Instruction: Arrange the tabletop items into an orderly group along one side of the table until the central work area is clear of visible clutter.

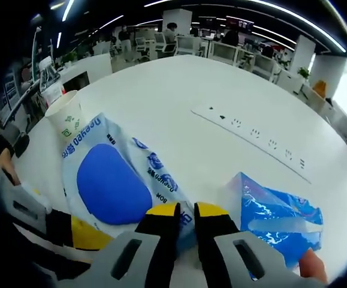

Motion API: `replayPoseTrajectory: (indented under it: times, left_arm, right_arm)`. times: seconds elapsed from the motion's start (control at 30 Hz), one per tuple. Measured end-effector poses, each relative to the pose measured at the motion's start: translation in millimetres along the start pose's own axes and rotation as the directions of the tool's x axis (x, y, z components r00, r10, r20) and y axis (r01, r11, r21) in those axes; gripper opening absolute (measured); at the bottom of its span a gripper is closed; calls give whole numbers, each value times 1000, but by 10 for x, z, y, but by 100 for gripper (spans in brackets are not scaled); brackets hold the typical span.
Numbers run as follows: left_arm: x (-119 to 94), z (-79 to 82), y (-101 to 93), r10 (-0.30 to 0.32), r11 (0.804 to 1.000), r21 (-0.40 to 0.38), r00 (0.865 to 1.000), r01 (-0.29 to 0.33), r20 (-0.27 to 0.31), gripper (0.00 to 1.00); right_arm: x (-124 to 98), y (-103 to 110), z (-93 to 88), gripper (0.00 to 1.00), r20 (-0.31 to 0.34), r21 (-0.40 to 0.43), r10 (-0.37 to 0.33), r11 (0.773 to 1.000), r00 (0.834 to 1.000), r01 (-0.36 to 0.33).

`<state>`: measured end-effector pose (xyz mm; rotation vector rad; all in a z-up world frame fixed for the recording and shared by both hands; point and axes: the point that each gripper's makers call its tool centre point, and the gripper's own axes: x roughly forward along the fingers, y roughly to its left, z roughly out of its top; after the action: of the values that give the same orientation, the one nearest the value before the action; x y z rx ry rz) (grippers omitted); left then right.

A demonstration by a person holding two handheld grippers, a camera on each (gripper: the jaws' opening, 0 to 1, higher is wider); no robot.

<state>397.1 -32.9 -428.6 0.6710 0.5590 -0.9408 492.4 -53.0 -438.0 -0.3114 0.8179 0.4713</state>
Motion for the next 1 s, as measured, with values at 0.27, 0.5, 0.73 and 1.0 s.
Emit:
replayPoseTrajectory:
  times: [0.27, 0.5, 0.73, 1.0]
  left_arm:
    - [-79, 36, 30, -3, 999, -54, 999, 6, 51, 34]
    - [-99, 23, 62, 17, 997, -76, 998, -12, 68, 42]
    - [-134, 55, 80, 22, 996, -85, 994, -13, 103, 53]
    - [-183, -20, 185, 59, 996, -65, 993, -53, 104, 55]
  right_arm:
    - [-24, -13, -26, 12, -7, -5, -8, 1000, 1000, 8]
    - [-36, -12, -32, 15, -9, -3, -16, 1000, 1000, 16]
    - [-26, 151, 56, 40, 30, 22, 61, 998, 998, -61]
    - [-86, 91, 320, 73, 204, -71, 21, 997, 979, -7]
